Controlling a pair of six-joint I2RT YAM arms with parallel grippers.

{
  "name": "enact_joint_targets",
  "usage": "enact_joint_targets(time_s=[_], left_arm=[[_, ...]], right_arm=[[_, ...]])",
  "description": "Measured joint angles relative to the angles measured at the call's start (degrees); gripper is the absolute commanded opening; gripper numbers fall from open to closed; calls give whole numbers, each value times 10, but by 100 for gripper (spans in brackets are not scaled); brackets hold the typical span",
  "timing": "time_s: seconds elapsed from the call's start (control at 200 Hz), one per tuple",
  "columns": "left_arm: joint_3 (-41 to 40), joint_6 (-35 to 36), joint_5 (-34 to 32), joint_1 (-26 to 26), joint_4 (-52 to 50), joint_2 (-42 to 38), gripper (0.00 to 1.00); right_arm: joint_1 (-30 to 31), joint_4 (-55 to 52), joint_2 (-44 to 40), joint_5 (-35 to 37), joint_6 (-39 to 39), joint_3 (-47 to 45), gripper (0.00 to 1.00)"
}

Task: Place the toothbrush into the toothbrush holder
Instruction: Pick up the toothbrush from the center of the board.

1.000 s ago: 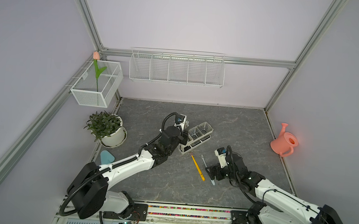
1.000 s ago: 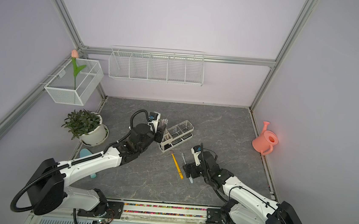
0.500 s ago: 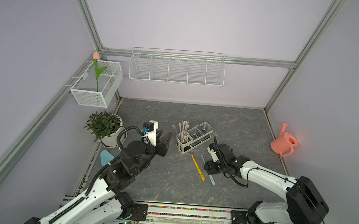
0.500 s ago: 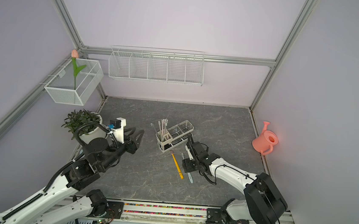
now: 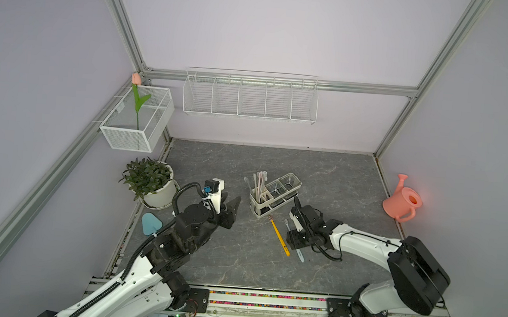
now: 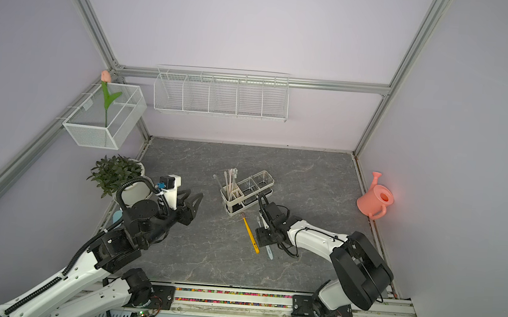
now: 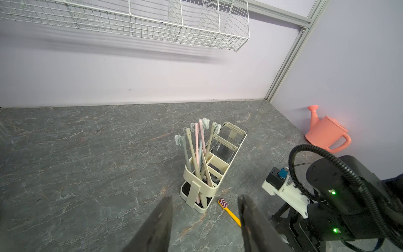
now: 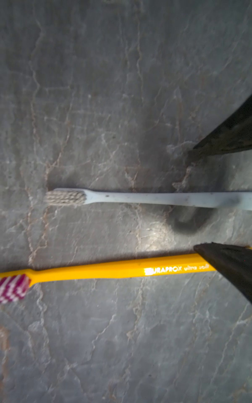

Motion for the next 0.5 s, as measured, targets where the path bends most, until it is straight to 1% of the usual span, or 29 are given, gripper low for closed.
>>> enact_joint_targets(time_s=[0.305, 0.5], left_arm=[[-10, -2, 1, 0, 3, 0, 53], [-13, -5, 2, 0, 12, 5, 53]], right_arm=[[22, 0, 7, 49, 6, 2, 61], [37, -8, 15, 89, 7, 6, 42]])
